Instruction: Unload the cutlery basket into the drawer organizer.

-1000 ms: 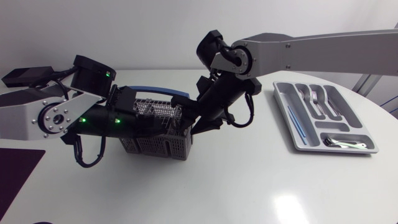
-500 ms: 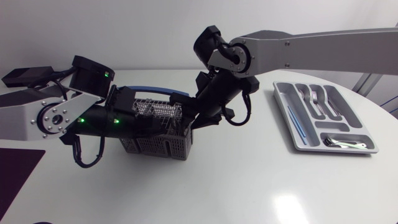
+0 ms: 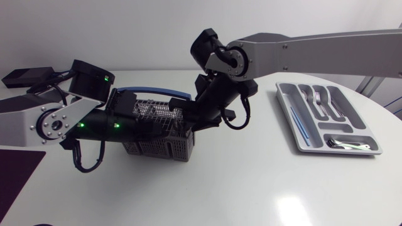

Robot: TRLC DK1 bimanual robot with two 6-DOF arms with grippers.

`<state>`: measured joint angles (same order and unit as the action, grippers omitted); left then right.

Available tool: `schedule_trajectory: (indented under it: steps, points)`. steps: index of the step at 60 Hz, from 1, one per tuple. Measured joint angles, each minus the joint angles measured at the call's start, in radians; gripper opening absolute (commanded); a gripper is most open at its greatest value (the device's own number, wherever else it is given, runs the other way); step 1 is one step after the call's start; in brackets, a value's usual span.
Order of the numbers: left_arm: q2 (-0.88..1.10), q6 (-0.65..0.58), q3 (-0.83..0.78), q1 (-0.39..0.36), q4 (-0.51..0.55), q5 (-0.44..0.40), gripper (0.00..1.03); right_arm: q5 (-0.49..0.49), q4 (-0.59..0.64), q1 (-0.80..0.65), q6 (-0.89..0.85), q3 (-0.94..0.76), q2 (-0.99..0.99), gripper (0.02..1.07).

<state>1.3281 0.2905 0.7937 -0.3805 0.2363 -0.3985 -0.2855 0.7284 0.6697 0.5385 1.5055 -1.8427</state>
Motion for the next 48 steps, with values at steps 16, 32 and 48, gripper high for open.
schedule_trajectory:
  steps: [16,32,48]
  points:
    - [-0.027,-0.028,-0.043,0.000,-0.045,-0.064,0.28,0.004,-0.016,0.010,-0.011,0.000,0.000,0.29]
    - [-0.067,-0.120,-0.101,-0.002,-0.111,-0.099,0.28,0.022,-0.023,0.010,-0.015,0.000,0.000,0.26]
    - [-0.067,-0.200,-0.143,-0.011,-0.191,-0.099,0.28,0.021,-0.026,0.010,-0.019,0.000,0.000,0.25]
